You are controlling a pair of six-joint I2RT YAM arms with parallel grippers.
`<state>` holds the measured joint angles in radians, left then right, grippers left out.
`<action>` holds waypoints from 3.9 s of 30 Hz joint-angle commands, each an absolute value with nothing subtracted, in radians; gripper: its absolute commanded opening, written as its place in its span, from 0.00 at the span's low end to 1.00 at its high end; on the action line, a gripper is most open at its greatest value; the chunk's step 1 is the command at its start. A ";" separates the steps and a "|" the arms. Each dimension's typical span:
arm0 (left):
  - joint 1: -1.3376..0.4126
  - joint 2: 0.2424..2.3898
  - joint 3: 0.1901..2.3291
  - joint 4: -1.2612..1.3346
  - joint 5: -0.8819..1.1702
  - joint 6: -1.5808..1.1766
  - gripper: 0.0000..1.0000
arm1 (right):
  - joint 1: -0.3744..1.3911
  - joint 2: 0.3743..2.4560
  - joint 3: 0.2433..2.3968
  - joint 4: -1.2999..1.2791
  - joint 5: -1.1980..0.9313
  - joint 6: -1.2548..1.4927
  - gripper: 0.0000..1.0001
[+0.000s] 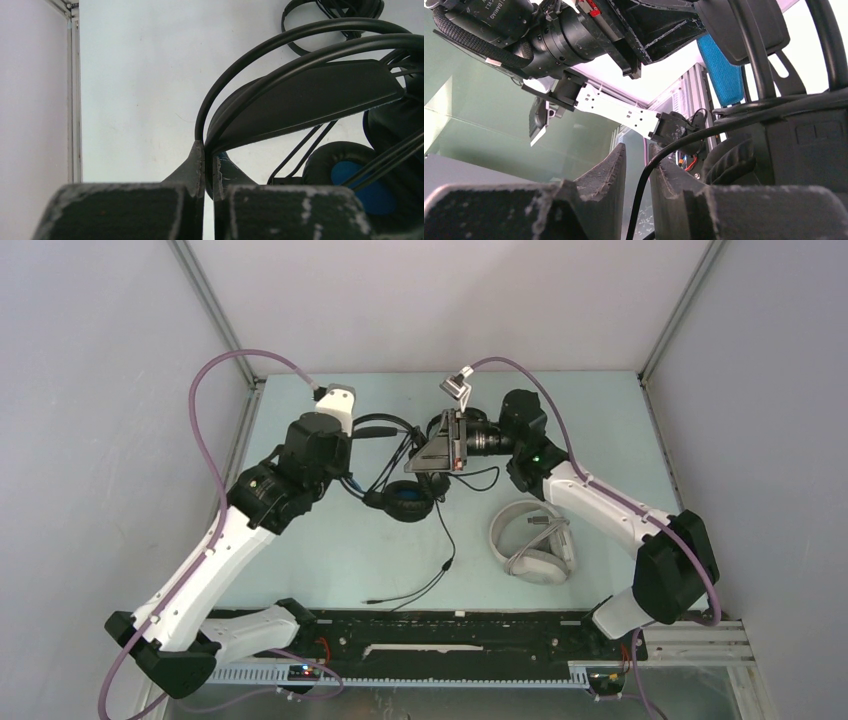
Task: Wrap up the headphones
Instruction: Wrap the headphones cable around the headphones.
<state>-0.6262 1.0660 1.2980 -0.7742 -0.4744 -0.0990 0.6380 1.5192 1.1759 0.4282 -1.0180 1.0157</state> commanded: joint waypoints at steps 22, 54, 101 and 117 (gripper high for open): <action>-0.626 1.081 1.376 -0.661 -0.582 -0.391 0.00 | 0.809 1.431 1.262 0.198 -0.821 0.607 0.49; -0.398 1.080 1.335 -0.465 -0.325 -0.705 0.00 | 1.015 1.435 1.261 -0.051 -0.465 0.298 0.09; -0.170 0.996 1.301 -0.267 0.267 -0.993 0.00 | 0.877 1.482 0.855 0.324 -0.309 0.465 0.02; -0.171 0.975 1.377 -0.351 0.234 -0.952 0.00 | 0.973 1.675 0.752 0.631 -0.431 0.361 0.16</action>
<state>-0.1768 0.9924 1.2816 -0.4183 0.2165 -0.9405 0.9443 1.6428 0.7662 0.5095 -0.4175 0.3851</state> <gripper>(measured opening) 0.023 0.161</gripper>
